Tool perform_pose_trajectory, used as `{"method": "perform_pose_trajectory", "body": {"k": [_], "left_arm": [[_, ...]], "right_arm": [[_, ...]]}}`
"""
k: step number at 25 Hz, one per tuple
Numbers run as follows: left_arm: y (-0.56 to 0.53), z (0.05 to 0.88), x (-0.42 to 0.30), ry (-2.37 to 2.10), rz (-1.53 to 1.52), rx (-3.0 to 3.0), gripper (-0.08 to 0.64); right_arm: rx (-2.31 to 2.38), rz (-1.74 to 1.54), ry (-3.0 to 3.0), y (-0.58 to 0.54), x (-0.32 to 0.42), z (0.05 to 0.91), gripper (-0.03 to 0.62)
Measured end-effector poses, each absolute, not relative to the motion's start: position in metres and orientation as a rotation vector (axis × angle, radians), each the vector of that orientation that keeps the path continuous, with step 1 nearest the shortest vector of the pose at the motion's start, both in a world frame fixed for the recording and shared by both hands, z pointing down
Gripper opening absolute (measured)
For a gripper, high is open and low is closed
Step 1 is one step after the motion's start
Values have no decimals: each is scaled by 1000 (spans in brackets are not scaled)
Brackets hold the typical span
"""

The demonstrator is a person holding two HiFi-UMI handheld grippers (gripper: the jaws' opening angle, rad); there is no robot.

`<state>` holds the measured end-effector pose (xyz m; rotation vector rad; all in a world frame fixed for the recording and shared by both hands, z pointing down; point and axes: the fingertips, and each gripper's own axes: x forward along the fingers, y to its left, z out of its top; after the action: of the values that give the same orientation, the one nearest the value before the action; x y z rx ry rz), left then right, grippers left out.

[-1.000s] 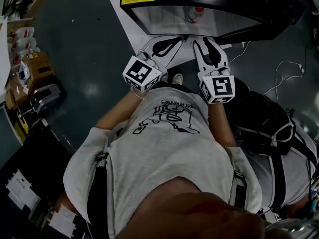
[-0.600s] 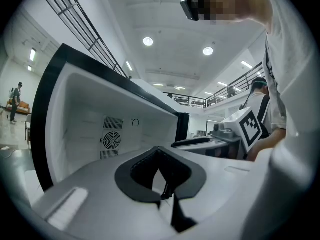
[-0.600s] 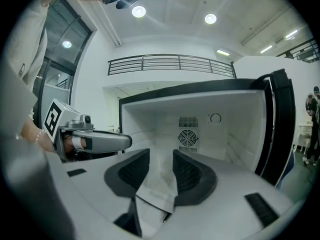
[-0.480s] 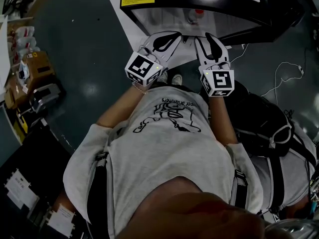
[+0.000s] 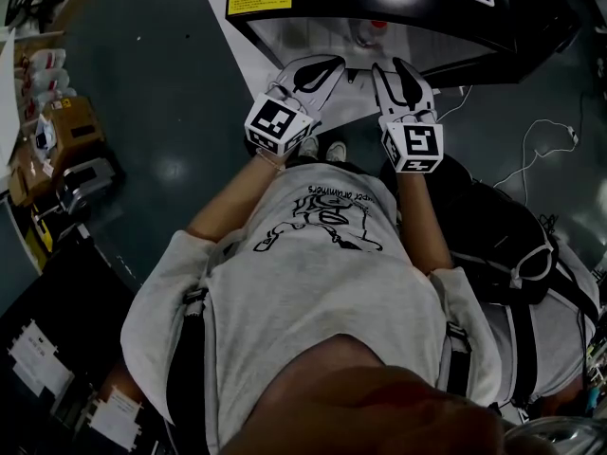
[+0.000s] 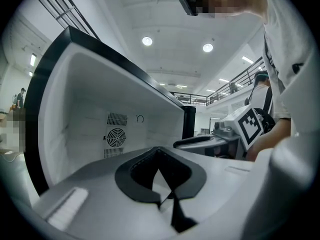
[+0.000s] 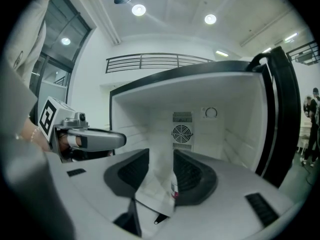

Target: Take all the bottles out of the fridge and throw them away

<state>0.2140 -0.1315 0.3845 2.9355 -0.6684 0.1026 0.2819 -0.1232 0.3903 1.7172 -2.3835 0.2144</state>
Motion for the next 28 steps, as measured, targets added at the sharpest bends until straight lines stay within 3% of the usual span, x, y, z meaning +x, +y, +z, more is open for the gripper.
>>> {"method": "perform_pose_trajectory", "body": {"k": [28], "left_arm": [[-168, 413, 236, -725, 136, 2938, 9]], "right_arm": [[1711, 223, -2338, -162, 298, 434, 147]]}}
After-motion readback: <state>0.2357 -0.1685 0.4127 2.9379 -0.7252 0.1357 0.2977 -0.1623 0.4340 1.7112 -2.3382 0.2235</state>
